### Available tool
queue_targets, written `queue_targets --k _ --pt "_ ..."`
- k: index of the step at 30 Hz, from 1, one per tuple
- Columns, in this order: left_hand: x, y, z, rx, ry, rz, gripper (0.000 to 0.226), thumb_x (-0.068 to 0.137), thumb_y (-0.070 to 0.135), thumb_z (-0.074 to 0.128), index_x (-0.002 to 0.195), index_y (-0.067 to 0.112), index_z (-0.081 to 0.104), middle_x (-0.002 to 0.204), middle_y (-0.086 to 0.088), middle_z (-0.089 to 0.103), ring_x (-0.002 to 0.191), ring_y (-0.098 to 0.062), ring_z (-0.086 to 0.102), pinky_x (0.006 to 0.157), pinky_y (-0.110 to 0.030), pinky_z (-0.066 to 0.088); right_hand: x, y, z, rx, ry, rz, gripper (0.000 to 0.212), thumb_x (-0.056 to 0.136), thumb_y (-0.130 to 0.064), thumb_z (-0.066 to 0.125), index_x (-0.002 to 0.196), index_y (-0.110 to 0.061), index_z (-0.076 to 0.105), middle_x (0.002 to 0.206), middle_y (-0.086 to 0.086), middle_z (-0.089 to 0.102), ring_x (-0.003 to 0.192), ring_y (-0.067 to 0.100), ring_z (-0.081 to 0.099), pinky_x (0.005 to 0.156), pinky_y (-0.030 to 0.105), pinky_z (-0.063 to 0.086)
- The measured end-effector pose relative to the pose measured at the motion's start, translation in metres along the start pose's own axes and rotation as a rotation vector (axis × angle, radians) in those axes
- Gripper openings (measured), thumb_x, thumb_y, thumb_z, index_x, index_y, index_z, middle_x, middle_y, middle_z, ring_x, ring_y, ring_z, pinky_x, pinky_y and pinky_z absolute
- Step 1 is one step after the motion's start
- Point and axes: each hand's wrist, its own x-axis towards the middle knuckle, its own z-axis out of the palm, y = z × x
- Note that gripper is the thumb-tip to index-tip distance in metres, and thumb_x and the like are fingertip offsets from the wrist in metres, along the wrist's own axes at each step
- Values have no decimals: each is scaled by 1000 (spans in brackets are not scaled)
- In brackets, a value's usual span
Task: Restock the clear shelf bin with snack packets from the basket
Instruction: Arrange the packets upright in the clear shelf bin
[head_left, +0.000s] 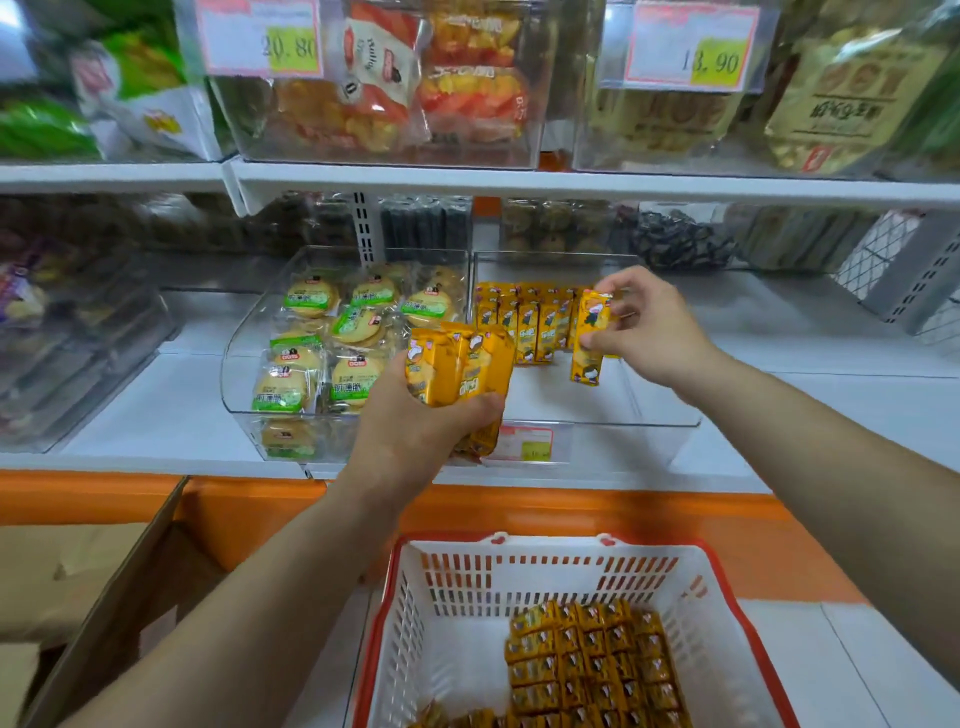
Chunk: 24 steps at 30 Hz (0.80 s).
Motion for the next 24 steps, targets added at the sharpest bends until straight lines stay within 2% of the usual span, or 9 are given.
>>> queue_targets --k 2,3,7,9,11,13,15,19,24 --pt "7 -2 -6 27 -2 26 43 77 19 88 110 27 62 87 12 78 76 -8 76 58 -18 58 29 17 8 -129 2 35 51 68 2 85 89 -31 52 90 9 69 82 35 67 80 55 55" --pt "10 -3 -8 38 -6 35 42 76 20 88 109 28 62 86 15 77 75 -6 76 58 -17 58 43 26 12 -185 16 48 51 66 1 86 90 -29 52 95 13 70 87 38 68 82 55 55" --pt "21 -9 -14 44 14 43 41 75 22 88 103 32 60 83 22 75 74 -2 75 57 -16 57 89 49 28 -483 77 80 55 66 -9 88 113 -15 62 111 13 69 100 32 66 80 35 53" --pt "24 -12 -15 53 33 28 46 74 24 89 108 33 61 86 19 76 77 -3 75 63 -20 60 104 56 34 -567 76 70 55 69 -12 86 119 -17 64 116 11 68 104 31 64 78 30 48" --pt "27 -16 -14 61 46 14 58 71 28 91 120 31 60 90 16 77 80 -2 74 69 -23 62 113 60 37 -587 91 69 49 73 -10 80 118 -22 65 119 9 67 106 30 63 81 30 49" --pt "29 -17 -11 51 42 0 66 70 30 91 127 28 58 91 16 77 81 -1 74 66 -18 61 119 63 39 -589 78 67 44 75 -7 77 114 -22 65 119 10 66 105 31 63 85 34 54" --pt "31 -19 -8 34 31 -4 66 69 30 91 126 28 58 90 18 77 81 -1 74 65 -16 60 121 64 41 -612 71 52 39 74 -6 77 109 -21 66 116 11 67 102 32 63 86 39 56" --pt "34 -20 -4 47 40 -21 65 65 37 91 121 34 58 94 15 77 87 -6 75 78 -28 62 122 68 45 -666 52 17 38 76 -4 72 111 -16 67 114 14 68 102 33 62 86 37 55" --pt "35 -22 -1 35 44 -36 53 69 33 91 112 34 60 90 17 77 82 -5 76 69 -24 62 119 65 45 -645 33 36 44 79 -7 67 122 -15 62 109 15 70 98 33 66 81 37 57"
